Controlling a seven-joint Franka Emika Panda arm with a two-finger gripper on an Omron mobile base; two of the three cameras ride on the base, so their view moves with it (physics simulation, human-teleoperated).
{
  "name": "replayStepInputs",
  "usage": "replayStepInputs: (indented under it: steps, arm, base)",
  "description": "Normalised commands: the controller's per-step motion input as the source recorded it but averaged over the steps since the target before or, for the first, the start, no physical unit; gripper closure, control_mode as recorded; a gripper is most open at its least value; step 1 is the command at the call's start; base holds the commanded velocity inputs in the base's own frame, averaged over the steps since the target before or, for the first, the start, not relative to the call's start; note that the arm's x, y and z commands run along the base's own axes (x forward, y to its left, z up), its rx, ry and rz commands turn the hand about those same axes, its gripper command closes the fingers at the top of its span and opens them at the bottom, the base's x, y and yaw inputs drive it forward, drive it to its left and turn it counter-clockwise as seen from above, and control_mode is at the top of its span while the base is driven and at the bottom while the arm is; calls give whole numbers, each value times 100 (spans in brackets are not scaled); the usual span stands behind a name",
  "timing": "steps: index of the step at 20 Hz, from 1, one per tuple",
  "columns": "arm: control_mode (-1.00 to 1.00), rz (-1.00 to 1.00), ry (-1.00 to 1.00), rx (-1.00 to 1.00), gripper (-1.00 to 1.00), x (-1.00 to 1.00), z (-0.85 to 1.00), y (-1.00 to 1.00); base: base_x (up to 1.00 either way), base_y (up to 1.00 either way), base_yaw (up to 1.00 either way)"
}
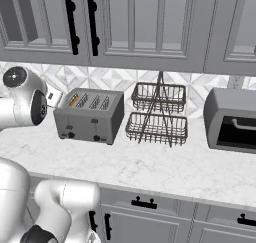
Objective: Start the toaster. Once the lever pops up, take the bread to the plate on the dining counter.
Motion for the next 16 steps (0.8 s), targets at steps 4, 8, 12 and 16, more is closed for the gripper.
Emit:
replayStepInputs:
  steps: [4,8,12,16]
  arm:
    - [-100,0,0,1,-100,-40,81,0]
    - [-100,0,-2,0,-100,-21,32,0]
    - [-100,0,0,0,-100,0,0,0]
    - [-100,0,0,0,-100,0,0,0]
  base:
    - [0,0,0]
    - [0,0,0]
    - [0,0,0]
    - [0,0,0]
